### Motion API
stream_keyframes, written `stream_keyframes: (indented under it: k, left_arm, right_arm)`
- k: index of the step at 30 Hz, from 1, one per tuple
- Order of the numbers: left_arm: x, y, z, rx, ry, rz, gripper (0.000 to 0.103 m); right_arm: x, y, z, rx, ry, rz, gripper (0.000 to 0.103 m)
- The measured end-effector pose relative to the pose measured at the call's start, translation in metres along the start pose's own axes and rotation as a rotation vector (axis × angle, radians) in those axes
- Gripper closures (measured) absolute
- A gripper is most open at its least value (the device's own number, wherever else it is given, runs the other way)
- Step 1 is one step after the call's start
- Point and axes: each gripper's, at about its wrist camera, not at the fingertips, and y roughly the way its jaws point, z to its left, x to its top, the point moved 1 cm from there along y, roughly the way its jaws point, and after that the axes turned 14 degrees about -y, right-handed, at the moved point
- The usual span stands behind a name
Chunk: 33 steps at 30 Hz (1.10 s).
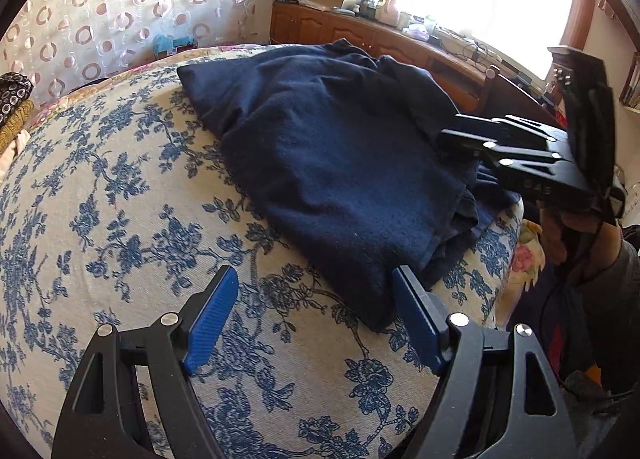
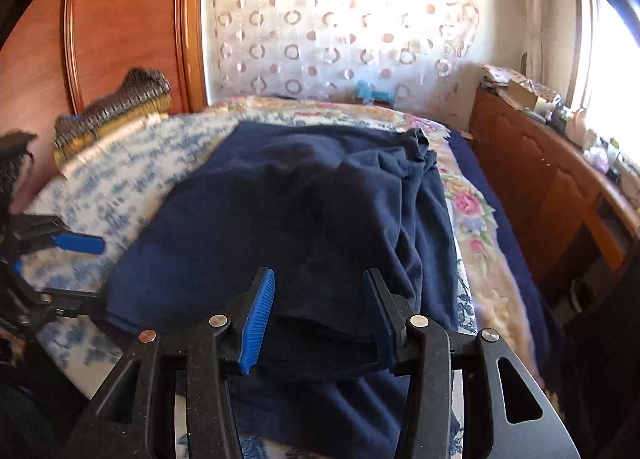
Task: Fold small clothes
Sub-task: 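Grasp the edge of the navy shirt bundle with the left gripper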
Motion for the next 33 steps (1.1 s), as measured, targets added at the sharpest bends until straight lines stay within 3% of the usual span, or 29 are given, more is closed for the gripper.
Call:
stream_keyframes:
  k: [5,6,7,8,10,14,16,19,23,33]
  left_arm:
    - [-0.003,-0.001,-0.005,-0.023,0.014,-0.002,0.024]
    - [-0.004,-0.001,-0.007,-0.033,0.021,-0.003,0.029]
    - [-0.004,-0.001,-0.009,-0.041,0.027,-0.003,0.037]
    - [-0.005,-0.001,-0.011,-0.051,0.035,0.000,0.043]
    - [-0.007,0.000,-0.016,-0.054,0.053,0.005,0.058]
    - [-0.009,0.001,-0.023,-0.059,0.086,0.008,0.073]
    - [-0.009,0.000,-0.024,-0.045,0.097,-0.001,0.092]
    - [-0.009,-0.013,-0.024,-0.075,0.097,-0.028,0.096]
    - [-0.011,-0.034,-0.028,-0.127,0.093,-0.049,0.097]
    - [-0.028,-0.035,-0.018,-0.088,0.087,-0.009,0.097]
  right_arm:
    - [-0.012,0.012,-0.006,-0.001,-0.004,0.041,0.055]
    - [-0.011,0.013,-0.006,0.002,-0.005,0.036,0.056]
    - [-0.012,0.013,-0.008,0.005,-0.002,0.034,0.069]
    - [-0.012,0.012,-0.010,0.005,0.001,0.034,0.096]
    - [-0.018,0.003,-0.018,-0.015,0.030,0.015,0.096]
    - [-0.029,-0.029,-0.039,-0.037,0.132,-0.063,0.097]
    - [-0.038,-0.052,-0.052,-0.053,0.190,-0.107,0.097]
    - [-0.053,-0.080,-0.066,-0.067,0.247,-0.134,0.097]
    - [-0.068,-0.088,-0.069,-0.070,0.257,-0.102,0.097]
    - [-0.064,-0.078,-0.071,-0.041,0.244,0.012,0.097]
